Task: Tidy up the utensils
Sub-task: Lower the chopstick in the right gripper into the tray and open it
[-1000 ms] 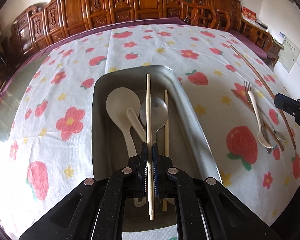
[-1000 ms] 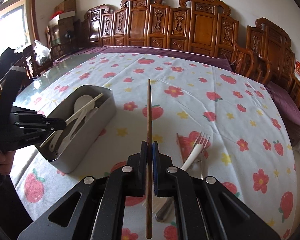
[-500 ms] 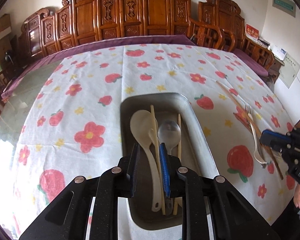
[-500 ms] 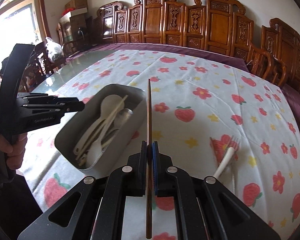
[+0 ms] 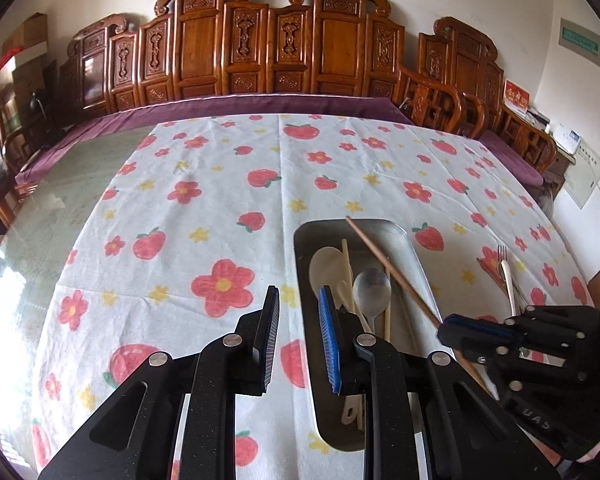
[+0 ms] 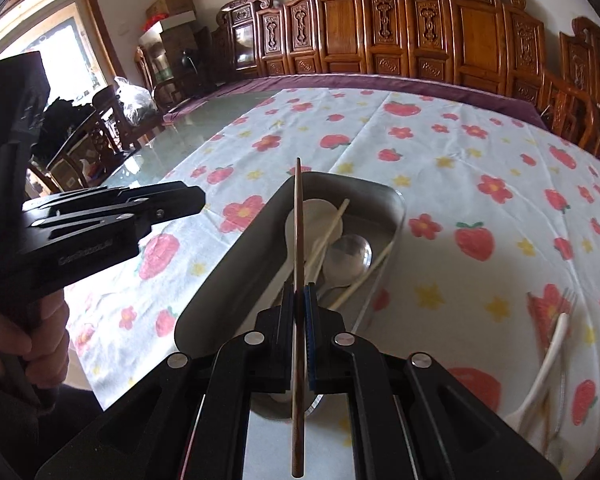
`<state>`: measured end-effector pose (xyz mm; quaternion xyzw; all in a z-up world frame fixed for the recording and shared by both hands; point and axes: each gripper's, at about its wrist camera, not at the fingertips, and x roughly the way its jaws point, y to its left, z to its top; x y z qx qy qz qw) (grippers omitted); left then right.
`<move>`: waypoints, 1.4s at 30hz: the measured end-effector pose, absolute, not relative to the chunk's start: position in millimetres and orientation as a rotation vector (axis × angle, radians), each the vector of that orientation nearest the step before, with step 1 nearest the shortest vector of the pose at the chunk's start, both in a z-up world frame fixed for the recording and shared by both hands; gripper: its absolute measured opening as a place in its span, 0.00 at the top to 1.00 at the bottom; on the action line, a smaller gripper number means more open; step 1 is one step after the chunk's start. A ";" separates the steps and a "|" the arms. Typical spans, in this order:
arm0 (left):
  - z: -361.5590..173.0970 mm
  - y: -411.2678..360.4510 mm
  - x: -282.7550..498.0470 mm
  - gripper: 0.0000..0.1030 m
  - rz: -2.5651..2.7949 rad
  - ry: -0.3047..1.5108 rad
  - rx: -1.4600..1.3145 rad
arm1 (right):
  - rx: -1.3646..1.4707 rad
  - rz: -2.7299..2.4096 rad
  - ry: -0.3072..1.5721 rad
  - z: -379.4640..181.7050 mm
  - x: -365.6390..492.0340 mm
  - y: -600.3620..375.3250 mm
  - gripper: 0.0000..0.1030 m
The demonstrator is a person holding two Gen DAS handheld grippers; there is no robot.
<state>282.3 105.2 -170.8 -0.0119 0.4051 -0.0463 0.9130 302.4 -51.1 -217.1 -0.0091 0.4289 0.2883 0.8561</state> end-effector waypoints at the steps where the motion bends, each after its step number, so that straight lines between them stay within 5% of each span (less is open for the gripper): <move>1: -170.3 107.6 282.4 0.82 -0.086 0.834 -0.027 | -0.006 0.608 0.910 -219.0 305.7 -49.1 0.94; 21: -165.3 118.0 279.7 0.82 -0.078 0.817 -0.050 | 0.045 0.551 1.001 -256.7 338.7 -26.7 0.93; 42: -157.8 58.8 279.0 0.78 -0.203 0.782 -0.023 | -0.074 0.434 0.813 -188.6 287.2 -164.2 0.93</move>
